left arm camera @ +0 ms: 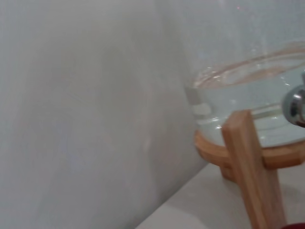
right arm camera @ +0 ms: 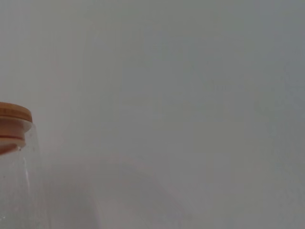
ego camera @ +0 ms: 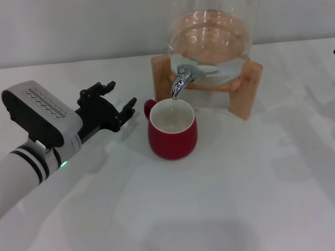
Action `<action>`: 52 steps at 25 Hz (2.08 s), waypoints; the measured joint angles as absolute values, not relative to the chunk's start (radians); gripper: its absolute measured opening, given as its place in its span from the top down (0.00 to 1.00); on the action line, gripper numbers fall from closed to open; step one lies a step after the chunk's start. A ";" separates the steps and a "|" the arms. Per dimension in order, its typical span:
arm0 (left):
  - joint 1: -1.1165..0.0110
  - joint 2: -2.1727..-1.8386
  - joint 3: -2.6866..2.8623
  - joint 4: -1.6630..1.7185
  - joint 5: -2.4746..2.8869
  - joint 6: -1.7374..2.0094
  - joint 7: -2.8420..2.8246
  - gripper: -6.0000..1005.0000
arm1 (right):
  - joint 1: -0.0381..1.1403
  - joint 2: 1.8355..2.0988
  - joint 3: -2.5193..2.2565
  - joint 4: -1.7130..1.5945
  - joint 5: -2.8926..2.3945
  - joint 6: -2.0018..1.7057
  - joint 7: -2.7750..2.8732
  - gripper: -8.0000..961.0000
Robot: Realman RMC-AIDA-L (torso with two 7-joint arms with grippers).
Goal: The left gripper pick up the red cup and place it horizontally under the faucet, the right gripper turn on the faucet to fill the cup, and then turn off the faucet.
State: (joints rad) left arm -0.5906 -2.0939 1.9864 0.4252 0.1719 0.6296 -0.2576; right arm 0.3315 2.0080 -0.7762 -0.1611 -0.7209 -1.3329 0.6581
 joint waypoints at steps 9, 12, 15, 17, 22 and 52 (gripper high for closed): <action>-0.581 -2.094 1.986 0.425 0.120 0.631 -0.258 0.39 | 0.331 2.008 -0.776 -0.160 -0.721 -1.333 0.658 0.09; -0.578 -2.094 1.987 0.425 0.090 0.631 -0.256 0.39 | 0.331 2.008 -0.776 -0.160 -0.721 -1.333 0.658 0.09; -0.571 -2.094 1.987 0.425 0.028 0.632 -0.245 0.39 | 0.331 2.008 -0.776 -0.160 -0.721 -1.333 0.658 0.09; -0.559 -2.094 1.987 0.425 -0.039 0.650 -0.220 0.39 | 0.331 2.008 -0.776 -0.160 -0.721 -1.333 0.658 0.09; -0.516 -2.092 1.986 0.425 -0.184 0.734 -0.169 0.39 | 0.331 2.008 -0.778 -0.159 -0.721 -1.342 0.658 0.09; -0.347 -2.086 1.985 0.349 -0.503 1.137 0.005 0.39 | 0.327 2.008 -0.842 -0.156 -0.721 -1.391 0.687 0.09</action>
